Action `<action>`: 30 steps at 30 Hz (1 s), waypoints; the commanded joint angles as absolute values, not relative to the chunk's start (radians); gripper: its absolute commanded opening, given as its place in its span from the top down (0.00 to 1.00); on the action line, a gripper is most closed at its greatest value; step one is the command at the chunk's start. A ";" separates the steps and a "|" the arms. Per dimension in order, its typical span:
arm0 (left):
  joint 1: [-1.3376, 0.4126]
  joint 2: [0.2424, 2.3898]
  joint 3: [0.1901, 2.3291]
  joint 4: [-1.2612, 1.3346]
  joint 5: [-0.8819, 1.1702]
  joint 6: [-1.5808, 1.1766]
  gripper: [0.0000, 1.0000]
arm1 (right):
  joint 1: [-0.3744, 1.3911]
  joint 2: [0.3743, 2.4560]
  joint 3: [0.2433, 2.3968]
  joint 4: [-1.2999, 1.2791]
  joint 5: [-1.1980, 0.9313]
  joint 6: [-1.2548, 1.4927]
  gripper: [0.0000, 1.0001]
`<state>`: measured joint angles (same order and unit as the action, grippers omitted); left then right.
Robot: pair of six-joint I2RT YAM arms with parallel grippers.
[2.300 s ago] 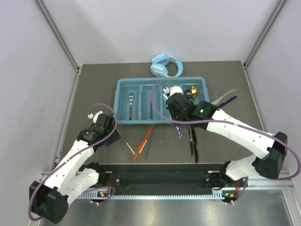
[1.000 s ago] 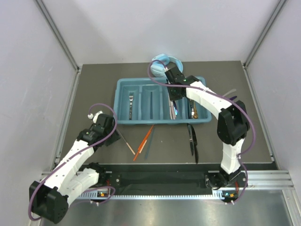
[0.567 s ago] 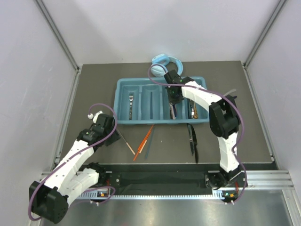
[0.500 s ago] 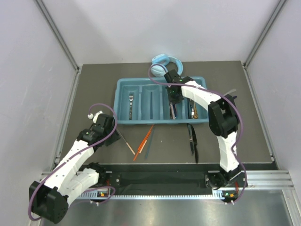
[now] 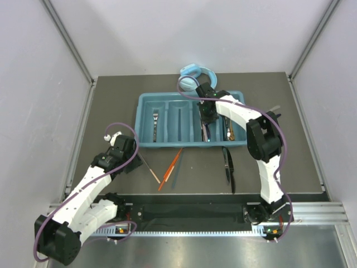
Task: Sort the eating utensils into containers
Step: Place the knife in the storage box, then pick up the knife at the center of the board.
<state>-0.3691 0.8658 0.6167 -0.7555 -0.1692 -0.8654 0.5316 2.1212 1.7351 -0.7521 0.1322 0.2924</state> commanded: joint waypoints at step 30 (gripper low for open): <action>-0.367 0.865 0.595 -0.700 -0.143 -0.844 0.58 | 0.724 1.060 0.858 -0.782 0.169 0.572 0.62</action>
<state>-0.3691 0.8688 0.6003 -0.7326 -0.1455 -0.8532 0.6842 1.1339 0.8940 -0.8265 0.1539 0.4725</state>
